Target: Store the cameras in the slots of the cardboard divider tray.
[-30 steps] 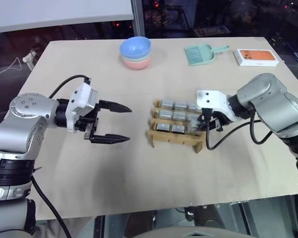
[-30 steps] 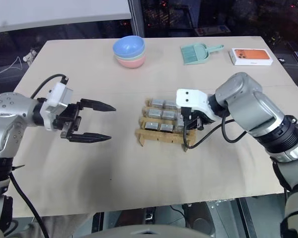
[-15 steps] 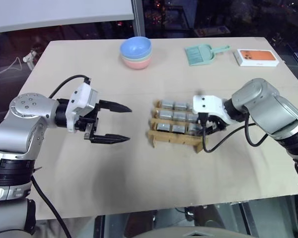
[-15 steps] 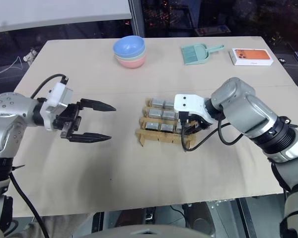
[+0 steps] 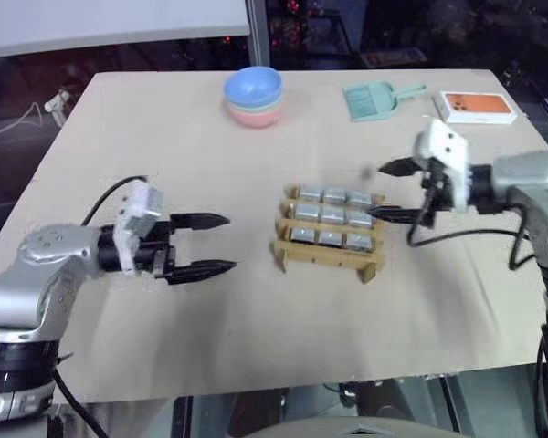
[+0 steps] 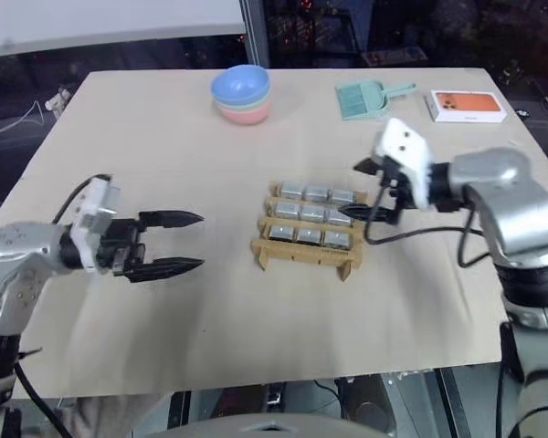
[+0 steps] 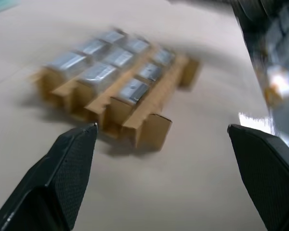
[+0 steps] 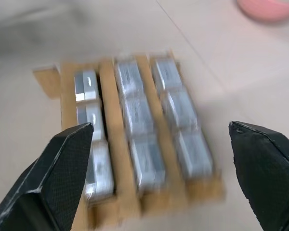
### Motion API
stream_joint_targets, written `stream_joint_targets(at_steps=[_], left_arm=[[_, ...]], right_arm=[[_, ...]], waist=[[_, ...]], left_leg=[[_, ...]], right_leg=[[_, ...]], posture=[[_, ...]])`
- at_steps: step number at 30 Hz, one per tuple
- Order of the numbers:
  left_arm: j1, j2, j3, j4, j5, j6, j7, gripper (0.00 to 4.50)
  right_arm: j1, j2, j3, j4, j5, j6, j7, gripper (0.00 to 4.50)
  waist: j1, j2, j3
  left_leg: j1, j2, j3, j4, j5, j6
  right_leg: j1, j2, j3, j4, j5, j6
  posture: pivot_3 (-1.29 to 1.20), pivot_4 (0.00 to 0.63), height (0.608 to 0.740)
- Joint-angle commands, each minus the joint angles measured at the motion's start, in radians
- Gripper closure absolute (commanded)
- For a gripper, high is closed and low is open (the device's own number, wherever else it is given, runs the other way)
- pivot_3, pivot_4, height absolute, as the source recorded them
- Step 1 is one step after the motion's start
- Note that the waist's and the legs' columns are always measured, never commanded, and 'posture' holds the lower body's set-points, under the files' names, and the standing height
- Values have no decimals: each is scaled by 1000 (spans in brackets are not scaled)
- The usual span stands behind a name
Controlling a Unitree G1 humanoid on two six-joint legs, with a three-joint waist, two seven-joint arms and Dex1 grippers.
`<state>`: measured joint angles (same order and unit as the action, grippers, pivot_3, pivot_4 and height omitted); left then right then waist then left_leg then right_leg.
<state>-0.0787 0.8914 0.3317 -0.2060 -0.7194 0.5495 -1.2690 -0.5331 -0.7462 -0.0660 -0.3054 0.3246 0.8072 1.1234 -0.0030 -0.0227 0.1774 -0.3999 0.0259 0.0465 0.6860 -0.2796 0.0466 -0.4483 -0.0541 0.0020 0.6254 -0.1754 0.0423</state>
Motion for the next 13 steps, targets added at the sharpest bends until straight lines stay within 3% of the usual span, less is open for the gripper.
stream_joint_targets(at_steps=[1, 6, 9, 13], left_arm=[[130, -42, 96, -99, -32, 24, 86, 0], [270, -225, 48, -168, 75, -93, 270, 0], [343, -284, -19, -185, 188, -190, 320, 0], [394, -302, -48, -180, 248, -266, 339, 0]], right_arm=[[212, -20, -175, -56, 60, -92, 3, 42], [585, 59, -303, 41, 74, -316, 7, 42], [681, 141, -382, 99, 121, -479, 10, 42], [725, 140, -405, 190, 130, -613, 55, 42]], waist=[[1, 0, 0], [6, 0, -1], [4, 0, -1], [-9, 0, -1]], left_leg=[[2, 0, 0, 0, 0, 0], [4, -2, 1, 1, 0, 0], [11, -2, 1, 1, 0, 0], [20, 0, 2, 0, 0, 0]], right_leg=[[1, 0, 1, 1, 0, 0], [3, 0, 2, 1, -1, -2], [8, 1, 3, 1, -4, -1], [13, 2, 8, 1, -5, 0]], posture=[[0, 150, 740], [0, 150, 740], [0, 150, 740], [0, 150, 740]])
